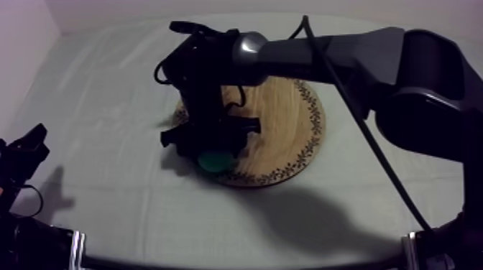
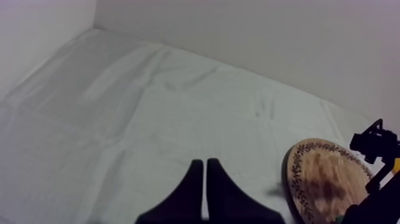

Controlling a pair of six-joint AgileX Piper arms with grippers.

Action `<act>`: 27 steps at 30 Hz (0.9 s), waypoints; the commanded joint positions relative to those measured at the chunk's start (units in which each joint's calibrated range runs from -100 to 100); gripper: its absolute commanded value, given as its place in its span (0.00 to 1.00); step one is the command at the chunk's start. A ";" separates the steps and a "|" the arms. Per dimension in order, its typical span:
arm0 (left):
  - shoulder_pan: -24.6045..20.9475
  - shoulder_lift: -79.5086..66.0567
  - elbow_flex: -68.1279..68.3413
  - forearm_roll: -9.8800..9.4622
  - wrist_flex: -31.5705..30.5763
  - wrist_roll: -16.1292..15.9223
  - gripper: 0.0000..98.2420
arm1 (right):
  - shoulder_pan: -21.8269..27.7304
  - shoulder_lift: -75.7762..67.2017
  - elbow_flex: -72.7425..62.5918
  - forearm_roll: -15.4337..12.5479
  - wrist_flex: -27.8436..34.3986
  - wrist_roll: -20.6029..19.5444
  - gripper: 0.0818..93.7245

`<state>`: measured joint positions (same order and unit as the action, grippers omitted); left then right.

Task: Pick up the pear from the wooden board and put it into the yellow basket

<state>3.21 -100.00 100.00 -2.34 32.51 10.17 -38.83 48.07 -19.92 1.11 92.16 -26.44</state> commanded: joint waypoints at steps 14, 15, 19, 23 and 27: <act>0.02 0.00 0.00 0.02 -0.01 0.01 0.00 | 3.32 -14.07 4.70 4.40 -0.09 3.87 0.37; 0.02 0.00 0.00 0.02 -0.01 0.01 0.00 | 4.05 -15.74 5.18 4.98 0.11 4.66 0.37; 0.02 0.00 0.00 0.02 -0.01 0.01 0.00 | 7.66 -21.95 7.45 7.52 0.25 7.80 0.39; 0.02 0.00 0.00 0.02 -0.01 0.01 0.00 | 11.60 -27.45 10.09 10.20 -0.45 11.15 0.41; 0.02 0.00 0.00 0.02 -0.01 0.01 0.00 | 15.44 -32.25 12.96 13.27 -2.01 14.53 0.41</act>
<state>3.21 -100.00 100.00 -2.34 32.51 10.17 -25.65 18.28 -7.84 13.32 90.83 -14.11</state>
